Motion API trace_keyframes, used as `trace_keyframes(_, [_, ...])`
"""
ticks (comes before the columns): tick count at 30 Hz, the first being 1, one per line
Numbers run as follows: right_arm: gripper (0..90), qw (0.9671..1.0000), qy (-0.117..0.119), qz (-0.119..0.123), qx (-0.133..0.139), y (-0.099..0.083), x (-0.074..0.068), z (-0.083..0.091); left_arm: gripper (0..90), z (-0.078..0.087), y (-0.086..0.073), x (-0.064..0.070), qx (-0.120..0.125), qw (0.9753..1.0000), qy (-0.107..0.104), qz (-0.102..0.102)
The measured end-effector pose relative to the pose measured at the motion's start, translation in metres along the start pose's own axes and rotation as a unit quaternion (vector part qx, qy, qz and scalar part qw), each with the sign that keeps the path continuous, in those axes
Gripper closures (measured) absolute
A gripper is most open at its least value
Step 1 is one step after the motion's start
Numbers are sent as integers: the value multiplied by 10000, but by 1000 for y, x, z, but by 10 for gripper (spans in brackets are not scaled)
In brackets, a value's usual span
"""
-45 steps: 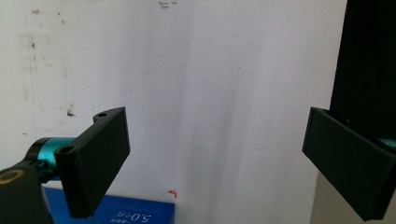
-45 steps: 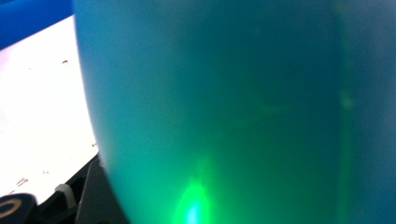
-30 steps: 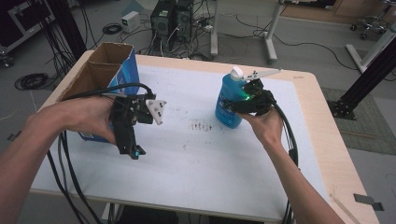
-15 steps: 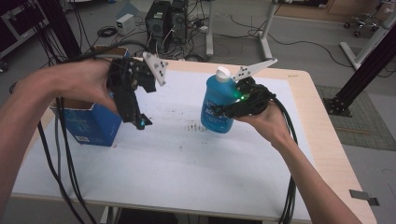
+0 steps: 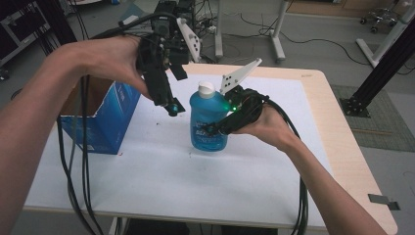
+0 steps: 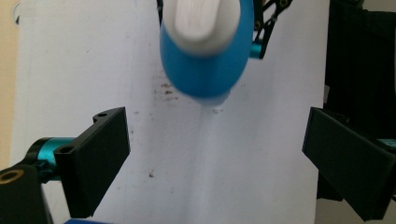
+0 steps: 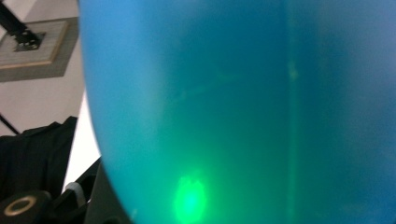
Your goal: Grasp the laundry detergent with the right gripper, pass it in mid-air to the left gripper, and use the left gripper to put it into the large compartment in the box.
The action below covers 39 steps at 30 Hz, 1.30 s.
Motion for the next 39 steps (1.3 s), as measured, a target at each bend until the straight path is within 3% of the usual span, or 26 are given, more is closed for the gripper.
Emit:
trace_keyframes(5, [456, 9998, 110, 187, -28, 4, -7, -5, 75, -15, 11, -1, -98, 9999, -87, -29])
trace_keyframes(15, [455, 9998, 75, 193, 7, 5, -6, -6, 75, -32, 19, -6, -265, 9996, -106, -43])
trace_keyframes(23, [454, 9998, 69, 180, -22, 4, -6, -7, 109, -34, 23, -7, -200, 9997, -99, -50])
trace_keyframes(39, [454, 9998, 5, 215, -24, 4, -7, -7, 176, -42, 21, -6, -401, 9990, -119, -134])
Point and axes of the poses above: each handheld gripper's, and its own axes: z roughly backward along the jaws, y roughly out of its top, x roughly to its right, the point moved 10 cm from there along -z, roughly forward along the jaws, and after that the axes turned 11 degrees about -z, right-handed, at the moved point
